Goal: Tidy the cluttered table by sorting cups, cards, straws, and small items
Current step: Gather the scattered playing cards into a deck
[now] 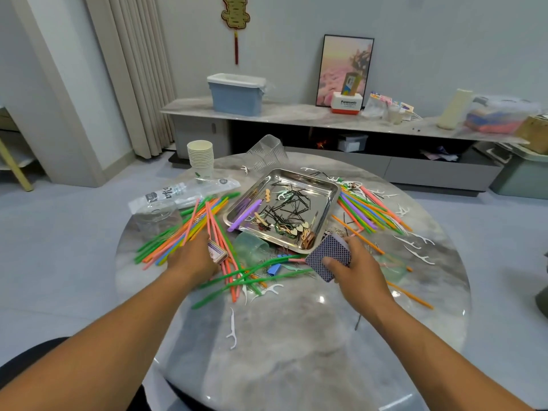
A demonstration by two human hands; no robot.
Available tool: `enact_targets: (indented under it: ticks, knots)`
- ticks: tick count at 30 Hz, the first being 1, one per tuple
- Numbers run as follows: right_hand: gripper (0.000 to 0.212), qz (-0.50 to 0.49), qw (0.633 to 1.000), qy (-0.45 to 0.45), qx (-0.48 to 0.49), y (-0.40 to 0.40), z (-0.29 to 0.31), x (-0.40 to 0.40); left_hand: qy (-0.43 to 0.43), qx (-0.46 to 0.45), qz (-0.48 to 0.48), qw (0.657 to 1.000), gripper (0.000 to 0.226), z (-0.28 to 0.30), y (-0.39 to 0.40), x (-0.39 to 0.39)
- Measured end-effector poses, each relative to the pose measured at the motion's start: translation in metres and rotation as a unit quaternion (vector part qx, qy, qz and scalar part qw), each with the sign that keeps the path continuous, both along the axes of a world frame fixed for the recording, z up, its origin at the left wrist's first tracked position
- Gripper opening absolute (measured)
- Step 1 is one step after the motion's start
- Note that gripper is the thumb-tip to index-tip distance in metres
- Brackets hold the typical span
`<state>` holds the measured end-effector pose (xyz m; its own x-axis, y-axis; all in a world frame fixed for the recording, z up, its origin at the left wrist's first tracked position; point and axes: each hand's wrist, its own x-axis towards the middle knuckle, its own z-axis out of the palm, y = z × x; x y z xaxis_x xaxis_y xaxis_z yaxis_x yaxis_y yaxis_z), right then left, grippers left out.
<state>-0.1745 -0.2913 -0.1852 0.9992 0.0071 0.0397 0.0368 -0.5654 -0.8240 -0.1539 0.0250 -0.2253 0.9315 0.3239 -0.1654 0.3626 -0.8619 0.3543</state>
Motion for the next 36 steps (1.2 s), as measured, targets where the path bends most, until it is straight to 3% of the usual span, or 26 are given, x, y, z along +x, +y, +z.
enact_targets:
  ticks: [2,4,6,8,10,12,14,16,18,20,23,25,28,29,32,34,36]
  knots:
    - [0.019,-0.016,0.998,0.001,0.056,-0.001,0.002,0.004,-0.058,-0.011,-0.003,0.998,0.057,0.011,-0.003,0.001]
    - [0.022,-0.042,0.988,0.012,0.148,-0.003,0.009,0.008,-0.106,-0.087,-0.016,0.99,0.058,0.033,-0.013,-0.002]
    - [0.024,-0.071,0.963,0.044,0.256,-0.004,0.019,0.011,-0.09,-0.215,-0.082,0.969,0.072,0.058,-0.031,-0.017]
    - [0.026,-0.085,0.912,0.107,0.387,-0.005,0.027,0.016,-0.03,-0.257,-0.211,0.942,0.077,0.071,-0.057,-0.036]
    - [0.026,-0.076,0.846,0.173,0.498,-0.007,0.035,0.018,-0.017,-0.154,-0.331,0.931,0.08,0.058,-0.082,-0.049]
    - [0.026,-0.061,0.796,0.227,0.558,-0.007,0.043,0.015,-0.034,-0.07,-0.382,0.921,0.079,0.037,-0.105,-0.056]
    - [0.026,-0.033,0.762,0.257,0.593,-0.003,0.049,0.01,-0.038,-0.032,-0.4,0.915,0.078,0.016,-0.118,-0.058]
    - [0.027,-0.009,0.751,0.268,0.603,0.0,0.051,0.005,-0.036,0.001,-0.401,0.915,0.082,0.0,-0.122,-0.056]
    - [0.028,0.004,0.753,0.276,0.598,0.002,0.05,0.001,-0.045,-0.032,-0.365,0.929,0.097,-0.002,-0.121,-0.053]
    - [0.028,0.005,0.759,0.285,0.586,0.004,0.047,-0.003,-0.089,-0.195,-0.301,0.929,0.109,0.013,-0.125,-0.051]
    - [0.022,0.001,0.773,0.313,0.552,0.013,0.039,-0.011,-0.138,-0.432,-0.261,0.852,0.117,0.039,-0.136,-0.049]
    - [0.021,0.009,0.778,0.336,0.531,0.024,0.036,-0.02,-0.153,-0.499,-0.231,0.821,0.101,0.049,-0.143,-0.052]
    - [0.021,0.039,0.79,0.364,0.492,0.035,0.041,-0.035,-0.2,-0.565,-0.11,0.793,0.034,0.063,-0.153,-0.058]
    - [0.024,0.053,0.798,0.375,0.469,0.035,0.044,-0.039,-0.206,-0.589,-0.059,0.779,0.021,0.067,-0.155,-0.058]
    - [0.036,0.07,0.866,0.364,0.335,0.032,0.064,-0.038,-0.177,-0.668,0.02,0.723,0.016,0.085,-0.153,-0.046]
    - [0.039,0.054,0.922,0.29,0.252,0.028,0.073,-0.026,-0.137,-0.7,0.039,0.7,0.021,0.098,-0.151,-0.038]
    - [0.034,0.053,0.952,0.203,0.22,0.023,0.081,-0.015,-0.092,-0.71,0.049,0.696,0.026,0.108,-0.149,-0.033]
